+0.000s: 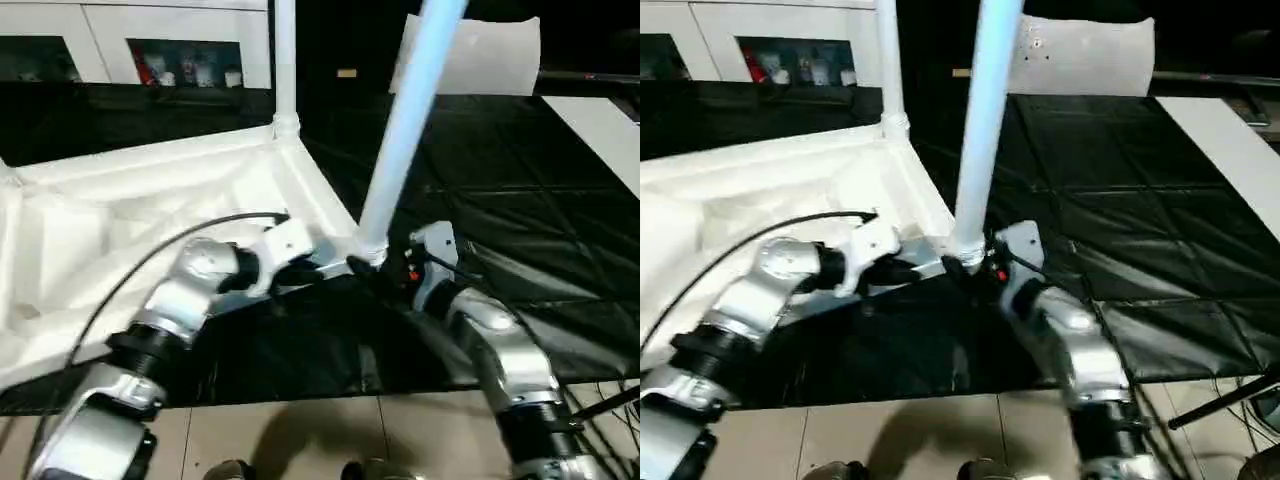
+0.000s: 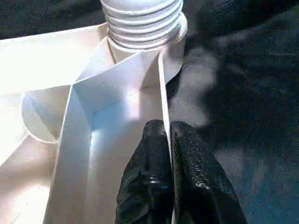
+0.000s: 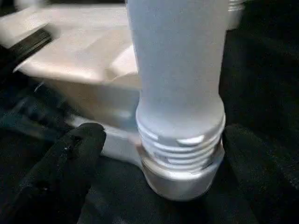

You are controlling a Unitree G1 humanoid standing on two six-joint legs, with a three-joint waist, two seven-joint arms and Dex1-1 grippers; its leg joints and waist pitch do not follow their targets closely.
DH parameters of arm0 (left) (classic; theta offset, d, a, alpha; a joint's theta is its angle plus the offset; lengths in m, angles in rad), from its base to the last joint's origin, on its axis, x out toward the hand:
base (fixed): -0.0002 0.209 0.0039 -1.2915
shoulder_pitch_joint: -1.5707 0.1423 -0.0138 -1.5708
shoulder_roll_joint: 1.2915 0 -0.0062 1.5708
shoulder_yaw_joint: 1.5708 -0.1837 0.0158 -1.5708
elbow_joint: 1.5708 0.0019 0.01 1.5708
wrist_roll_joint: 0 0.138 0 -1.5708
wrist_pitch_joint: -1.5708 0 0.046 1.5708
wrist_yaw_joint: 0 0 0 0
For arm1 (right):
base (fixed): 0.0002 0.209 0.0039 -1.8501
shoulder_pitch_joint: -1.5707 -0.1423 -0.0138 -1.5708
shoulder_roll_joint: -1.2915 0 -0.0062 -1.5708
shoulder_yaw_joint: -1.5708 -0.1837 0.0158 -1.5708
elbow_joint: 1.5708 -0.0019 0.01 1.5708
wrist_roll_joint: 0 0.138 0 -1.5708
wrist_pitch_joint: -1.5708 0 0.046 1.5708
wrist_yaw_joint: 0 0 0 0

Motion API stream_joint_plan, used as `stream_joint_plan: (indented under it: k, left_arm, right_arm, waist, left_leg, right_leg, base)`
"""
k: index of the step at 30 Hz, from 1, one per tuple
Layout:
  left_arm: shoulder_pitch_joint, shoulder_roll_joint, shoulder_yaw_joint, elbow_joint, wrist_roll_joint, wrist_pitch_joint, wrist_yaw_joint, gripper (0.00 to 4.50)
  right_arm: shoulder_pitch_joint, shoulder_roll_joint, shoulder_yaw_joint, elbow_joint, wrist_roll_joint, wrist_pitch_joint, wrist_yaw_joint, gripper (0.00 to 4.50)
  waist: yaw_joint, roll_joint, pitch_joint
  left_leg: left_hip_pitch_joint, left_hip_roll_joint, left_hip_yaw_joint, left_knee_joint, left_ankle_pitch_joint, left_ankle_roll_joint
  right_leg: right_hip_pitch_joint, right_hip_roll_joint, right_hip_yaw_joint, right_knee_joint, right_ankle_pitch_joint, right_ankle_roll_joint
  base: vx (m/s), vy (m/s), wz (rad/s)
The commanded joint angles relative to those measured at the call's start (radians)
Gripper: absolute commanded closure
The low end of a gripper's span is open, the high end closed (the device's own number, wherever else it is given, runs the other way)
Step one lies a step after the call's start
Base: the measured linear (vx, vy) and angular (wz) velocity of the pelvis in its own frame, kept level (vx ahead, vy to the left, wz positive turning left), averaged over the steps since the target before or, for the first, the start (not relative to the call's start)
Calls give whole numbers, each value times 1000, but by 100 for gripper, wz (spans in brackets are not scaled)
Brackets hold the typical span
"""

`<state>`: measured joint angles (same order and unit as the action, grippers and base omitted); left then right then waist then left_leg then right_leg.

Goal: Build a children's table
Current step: Rotate leg to tighten

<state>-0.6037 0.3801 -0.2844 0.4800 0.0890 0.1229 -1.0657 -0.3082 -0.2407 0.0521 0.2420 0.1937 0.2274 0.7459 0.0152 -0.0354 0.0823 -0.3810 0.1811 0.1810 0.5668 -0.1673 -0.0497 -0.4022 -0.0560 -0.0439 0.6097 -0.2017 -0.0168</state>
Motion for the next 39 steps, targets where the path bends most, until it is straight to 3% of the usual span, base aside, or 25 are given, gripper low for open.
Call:
stream_joint_plan:
  k: [1, 6, 9, 15, 21, 32, 38, 39]
  left_arm:
    - [12, 15, -47, -2, -2, -54, -82, 450]
    - [5, 57, -74, 26, -26, -120, -217, 450]
    - [-16, 89, -107, 45, -26, -163, -325, 450]
    - [-45, 104, -144, 67, -16, -215, -404, 450]
    - [-70, 104, -163, 94, -9, -259, -446, 450]
    - [-102, 97, -174, 151, -4, -307, -470, 450]
    - [-106, 100, -174, 167, -5, -310, -470, 450]
    - [-106, 100, -172, 168, -5, -308, -469, 450]
  right_arm:
    - [4, -21, 17, -29, 20, -15, 74, 6]
    - [-20, -115, 49, -34, 28, -10, 213, 6]
    - [-53, -175, 93, -2, -7, -41, 313, 6]
    - [-91, -203, 136, 41, -20, -85, 405, 6]
    - [-120, -204, 162, 59, -9, -92, 460, 66]
    - [-146, -194, 194, 102, -22, -129, 507, 166]
    - [-126, -185, 195, 91, 1, -107, 514, 182]
    - [-123, -182, 194, 90, 6, -103, 512, 182]
  waist:
    - [7, 9, -68]
    - [23, 11, -66]
    - [31, 9, -65]
    - [43, 8, -64]
    - [49, 8, -67]
    - [60, 10, -67]
    - [64, 11, -68]
    - [64, 18, -66]
  left_leg:
    - [14, 51, -14, -50, -136, 86]
    - [25, 55, -11, -50, -162, 80]
    - [23, 54, -12, -51, -165, 70]
    - [24, 57, -11, -51, -173, 57]
    - [22, 57, -10, -47, -142, 72]
    - [23, 58, -11, -48, -167, 55]
    - [23, 58, -11, -47, -162, 54]
    - [23, 57, -11, -48, -168, 53]
  right_leg:
    - [57, -80, 50, -66, -14, -253]
    - [49, -82, 50, -66, -33, -271]
    - [51, -83, 49, -65, -55, -265]
    - [50, -85, 48, -64, -86, -257]
    - [52, -84, 46, -54, -15, -273]
    - [52, -86, 45, -58, -58, -268]
    - [51, -86, 45, -56, -47, -270]
    - [50, -84, 44, -58, -42, -271]
  base:
    - [0, 0, 0]
    - [0, 0, 0]
    - [0, 0, 0]
    - [0, 0, 0]
    - [0, 0, 0]
    - [0, 0, 0]
    - [0, 0, 0]
    - [0, 0, 0]
